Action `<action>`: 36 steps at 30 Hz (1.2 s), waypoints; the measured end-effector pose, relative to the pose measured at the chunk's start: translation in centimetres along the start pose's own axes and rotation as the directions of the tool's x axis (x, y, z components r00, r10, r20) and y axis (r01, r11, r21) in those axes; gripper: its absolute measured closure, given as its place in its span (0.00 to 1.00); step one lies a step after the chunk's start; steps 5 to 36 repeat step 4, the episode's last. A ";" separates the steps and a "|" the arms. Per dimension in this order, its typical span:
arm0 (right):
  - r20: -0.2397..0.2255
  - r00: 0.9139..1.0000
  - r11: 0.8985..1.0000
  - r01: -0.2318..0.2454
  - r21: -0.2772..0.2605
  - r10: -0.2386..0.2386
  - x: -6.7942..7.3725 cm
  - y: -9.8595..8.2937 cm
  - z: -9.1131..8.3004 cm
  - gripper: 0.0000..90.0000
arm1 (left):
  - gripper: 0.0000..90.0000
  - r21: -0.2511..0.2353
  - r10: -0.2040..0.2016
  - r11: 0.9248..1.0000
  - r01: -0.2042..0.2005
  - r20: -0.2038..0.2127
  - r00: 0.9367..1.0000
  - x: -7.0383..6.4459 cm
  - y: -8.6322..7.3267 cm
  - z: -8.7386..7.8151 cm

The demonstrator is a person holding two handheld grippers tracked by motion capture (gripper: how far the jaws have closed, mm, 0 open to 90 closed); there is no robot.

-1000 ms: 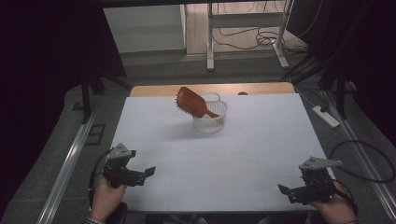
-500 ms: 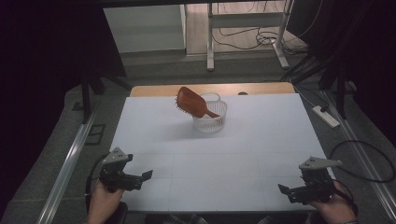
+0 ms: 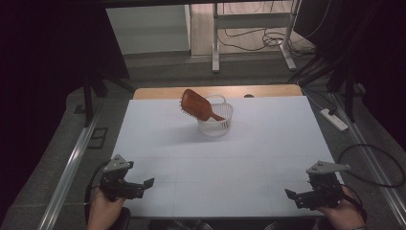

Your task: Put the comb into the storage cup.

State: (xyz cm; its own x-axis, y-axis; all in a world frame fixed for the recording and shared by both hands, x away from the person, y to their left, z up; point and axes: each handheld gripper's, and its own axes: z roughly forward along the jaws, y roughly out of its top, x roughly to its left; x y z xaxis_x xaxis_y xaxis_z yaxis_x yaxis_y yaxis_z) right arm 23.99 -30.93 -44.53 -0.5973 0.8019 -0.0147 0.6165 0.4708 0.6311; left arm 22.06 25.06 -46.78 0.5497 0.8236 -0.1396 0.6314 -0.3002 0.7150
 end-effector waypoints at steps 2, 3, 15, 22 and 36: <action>0.001 1.000 1.000 0.001 -0.001 -0.001 0.0 0.0 0.0 0.00 | 0.00 -0.006 -0.005 1.000 0.005 0.001 1.000 0.1 -0.1 -0.1; 0.002 1.000 1.000 0.003 -0.001 -0.003 0.0 0.0 0.0 0.00 | 0.00 -0.010 -0.009 1.000 0.009 0.001 1.000 0.1 -0.1 -0.1; 0.001 1.000 1.000 0.003 0.001 -0.003 0.0 0.0 0.0 0.00 | 0.00 -0.014 -0.013 1.000 0.013 0.006 1.000 0.1 -0.1 -0.1; 0.001 1.000 1.000 0.003 0.001 -0.003 0.0 0.0 0.0 0.00 | 0.00 -0.014 -0.013 1.000 0.013 0.006 1.000 0.1 -0.1 -0.1; 0.001 1.000 1.000 0.003 0.001 -0.003 0.0 0.0 0.0 0.00 | 0.00 -0.014 -0.013 1.000 0.013 0.006 1.000 0.1 -0.1 -0.1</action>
